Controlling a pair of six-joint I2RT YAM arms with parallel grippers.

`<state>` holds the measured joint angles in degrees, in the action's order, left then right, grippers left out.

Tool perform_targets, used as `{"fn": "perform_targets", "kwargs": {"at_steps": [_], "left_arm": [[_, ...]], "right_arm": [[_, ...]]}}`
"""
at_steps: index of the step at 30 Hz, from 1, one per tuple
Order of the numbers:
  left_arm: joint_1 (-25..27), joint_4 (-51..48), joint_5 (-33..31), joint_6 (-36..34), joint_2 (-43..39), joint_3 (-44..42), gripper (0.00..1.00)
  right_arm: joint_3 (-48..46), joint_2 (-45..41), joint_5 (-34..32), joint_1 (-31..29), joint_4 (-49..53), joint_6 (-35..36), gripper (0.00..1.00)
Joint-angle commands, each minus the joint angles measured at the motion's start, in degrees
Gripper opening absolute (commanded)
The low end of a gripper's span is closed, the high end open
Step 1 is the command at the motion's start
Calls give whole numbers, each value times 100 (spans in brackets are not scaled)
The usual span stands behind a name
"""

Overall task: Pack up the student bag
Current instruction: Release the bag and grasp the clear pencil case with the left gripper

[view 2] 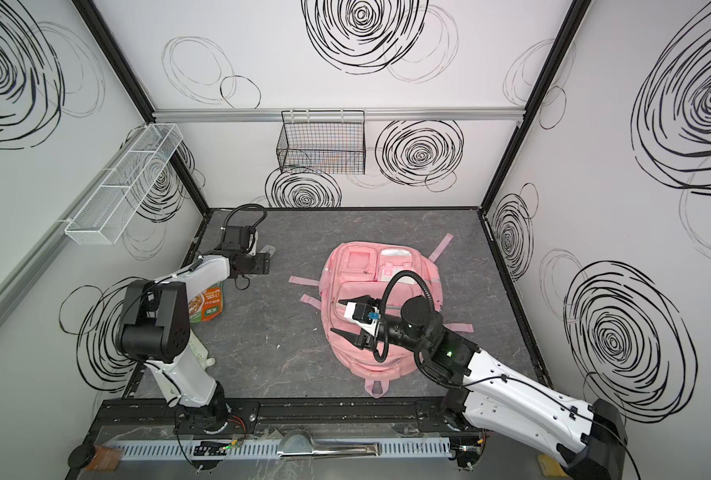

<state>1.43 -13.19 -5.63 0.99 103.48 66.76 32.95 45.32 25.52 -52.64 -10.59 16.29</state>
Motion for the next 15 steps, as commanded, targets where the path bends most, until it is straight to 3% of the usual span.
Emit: {"fn": "perform_targets", "kwargs": {"at_steps": [1, 11, 15], "left_arm": [[-46, -41, -193, -276, 386, 420, 85], [-64, -338, -166, -412, 1263, 1059, 83], [-65, -483, 8, -419, 1488, 1161, 76]], "right_arm": [[98, -102, -18, -68, 51, 79, 64], [80, -177, -151, -116, 257, 94, 65], [58, -157, -170, -133, 259, 133, 65]]}}
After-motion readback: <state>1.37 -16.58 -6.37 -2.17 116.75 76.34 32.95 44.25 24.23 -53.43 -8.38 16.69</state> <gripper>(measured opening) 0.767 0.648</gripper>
